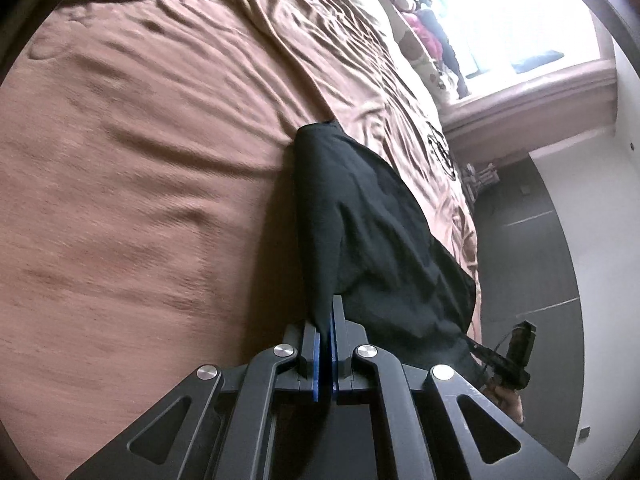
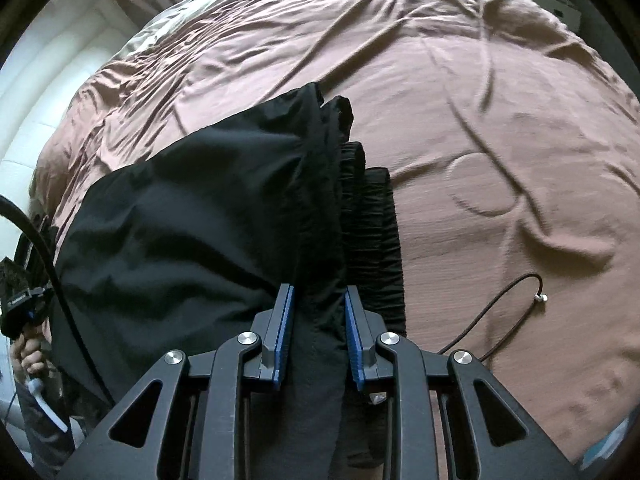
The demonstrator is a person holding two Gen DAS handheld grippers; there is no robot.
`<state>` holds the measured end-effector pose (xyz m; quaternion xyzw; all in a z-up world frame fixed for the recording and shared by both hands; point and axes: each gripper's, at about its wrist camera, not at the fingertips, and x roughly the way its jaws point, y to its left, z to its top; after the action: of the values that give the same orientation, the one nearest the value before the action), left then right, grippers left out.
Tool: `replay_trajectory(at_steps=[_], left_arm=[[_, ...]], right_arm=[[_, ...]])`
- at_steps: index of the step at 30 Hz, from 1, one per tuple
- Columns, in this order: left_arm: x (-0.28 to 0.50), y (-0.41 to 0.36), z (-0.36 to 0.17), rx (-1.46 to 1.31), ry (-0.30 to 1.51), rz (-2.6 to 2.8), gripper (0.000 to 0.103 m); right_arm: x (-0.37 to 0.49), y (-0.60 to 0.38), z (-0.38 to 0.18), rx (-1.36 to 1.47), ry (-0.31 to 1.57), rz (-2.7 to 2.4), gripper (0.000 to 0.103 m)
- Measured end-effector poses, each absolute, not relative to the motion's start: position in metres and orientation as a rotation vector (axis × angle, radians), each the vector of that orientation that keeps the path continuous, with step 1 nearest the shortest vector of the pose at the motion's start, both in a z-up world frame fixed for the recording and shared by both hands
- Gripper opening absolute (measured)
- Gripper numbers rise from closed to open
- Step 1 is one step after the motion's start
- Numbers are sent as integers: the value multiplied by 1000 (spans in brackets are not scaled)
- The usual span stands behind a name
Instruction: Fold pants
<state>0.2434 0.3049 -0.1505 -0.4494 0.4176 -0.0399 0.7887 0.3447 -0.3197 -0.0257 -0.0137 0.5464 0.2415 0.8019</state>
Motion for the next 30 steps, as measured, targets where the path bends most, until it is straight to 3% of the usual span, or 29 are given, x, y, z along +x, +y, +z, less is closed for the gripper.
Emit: replay_trajectory(at_steps=[9, 16, 20, 21, 24, 30], left_arm=[[234, 305, -165, -993, 939, -49, 5], [211, 302, -167, -1005, 942, -35, 25], [190, 300, -170, -1022, 933, -38, 26], [186, 299, -171, -1025, 931, -37, 27], [175, 296, -173, -1061, 921, -45, 27], [155, 288, -178, -1099, 899, -37, 27]], right_arm=[[339, -307, -30, -96, 1138, 486, 22], [336, -318, -27, -118, 1112, 447, 22], [320, -324, -13, -71, 1093, 486, 22], [316, -325, -11, -63, 1087, 490, 27], [303, -330, -4, -55, 1058, 506, 55], [280, -331, -5, -122, 1025, 515, 57]])
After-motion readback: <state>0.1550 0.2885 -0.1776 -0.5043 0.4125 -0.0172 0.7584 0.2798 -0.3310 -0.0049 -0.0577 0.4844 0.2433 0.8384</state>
